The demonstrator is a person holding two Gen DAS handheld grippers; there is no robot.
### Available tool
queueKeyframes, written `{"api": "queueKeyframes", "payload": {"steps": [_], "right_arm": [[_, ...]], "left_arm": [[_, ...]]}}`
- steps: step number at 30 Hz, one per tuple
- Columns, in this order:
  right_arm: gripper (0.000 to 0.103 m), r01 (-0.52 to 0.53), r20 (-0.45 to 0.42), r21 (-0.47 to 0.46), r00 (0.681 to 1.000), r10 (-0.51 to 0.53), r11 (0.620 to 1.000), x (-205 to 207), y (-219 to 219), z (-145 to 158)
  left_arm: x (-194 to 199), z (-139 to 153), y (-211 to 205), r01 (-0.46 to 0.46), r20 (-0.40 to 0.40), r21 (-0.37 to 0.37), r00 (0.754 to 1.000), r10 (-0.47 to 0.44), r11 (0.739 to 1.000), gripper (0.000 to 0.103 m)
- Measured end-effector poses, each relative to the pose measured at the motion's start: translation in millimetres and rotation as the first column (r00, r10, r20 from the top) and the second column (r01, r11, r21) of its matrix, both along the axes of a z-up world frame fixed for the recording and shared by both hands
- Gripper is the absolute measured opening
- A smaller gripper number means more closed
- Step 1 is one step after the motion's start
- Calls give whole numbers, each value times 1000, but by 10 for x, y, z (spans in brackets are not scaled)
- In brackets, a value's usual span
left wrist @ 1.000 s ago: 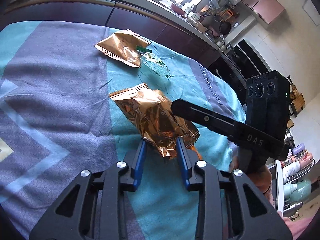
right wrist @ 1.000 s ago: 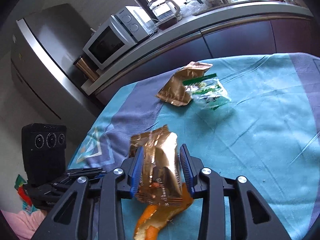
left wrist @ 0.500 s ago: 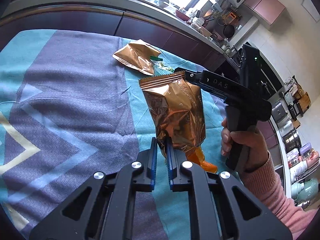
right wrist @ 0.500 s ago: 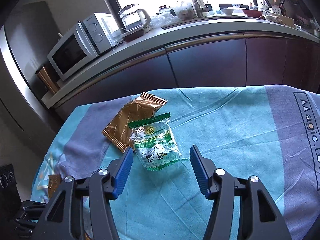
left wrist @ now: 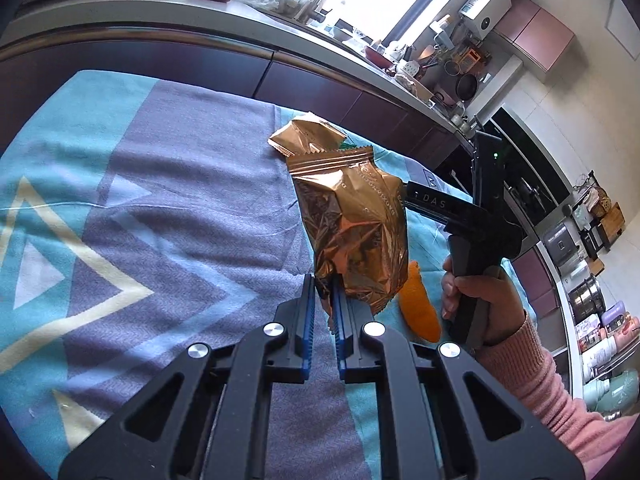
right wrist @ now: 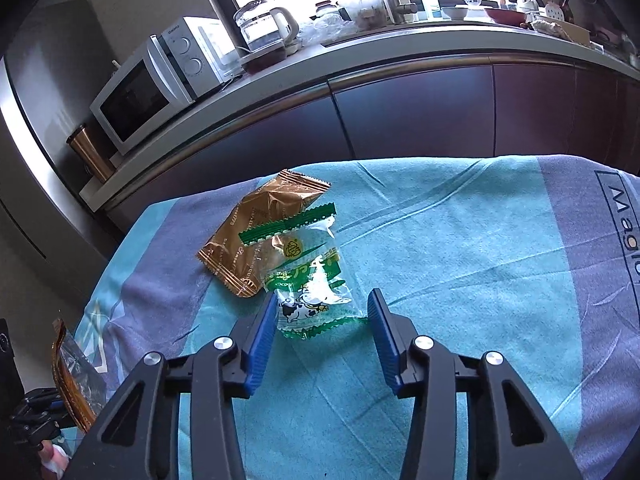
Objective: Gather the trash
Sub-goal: 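Lift the gold wrapper with the left tool while the right tool grasps the green candy wrapper, then carry both wrappers to the teal bin and open both tools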
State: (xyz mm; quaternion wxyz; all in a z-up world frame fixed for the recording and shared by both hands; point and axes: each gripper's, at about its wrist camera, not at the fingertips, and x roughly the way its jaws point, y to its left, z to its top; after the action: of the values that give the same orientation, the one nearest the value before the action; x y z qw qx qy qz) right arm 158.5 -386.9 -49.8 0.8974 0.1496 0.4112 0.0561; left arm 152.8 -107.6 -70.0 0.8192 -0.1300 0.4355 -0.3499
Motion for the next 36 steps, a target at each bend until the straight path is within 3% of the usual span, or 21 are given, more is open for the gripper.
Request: {"api": "queueKeyframes", "payload": {"steps": [8, 17, 36], "right_arm": [[44, -32, 69, 24, 997, 30, 999, -245, 118, 222], [44, -151, 164, 43, 976, 142, 988, -679, 574, 539], [44, -381, 173, 98, 916, 361, 919, -1033, 1768, 485]], "left_arm": [[-133, 113, 265, -41, 42, 17, 998, 40, 999, 9], [-352, 230, 662, -96, 71, 25, 993, 94, 995, 9], [-899, 356, 1768, -251, 137, 42, 960, 244, 967, 9]]}}
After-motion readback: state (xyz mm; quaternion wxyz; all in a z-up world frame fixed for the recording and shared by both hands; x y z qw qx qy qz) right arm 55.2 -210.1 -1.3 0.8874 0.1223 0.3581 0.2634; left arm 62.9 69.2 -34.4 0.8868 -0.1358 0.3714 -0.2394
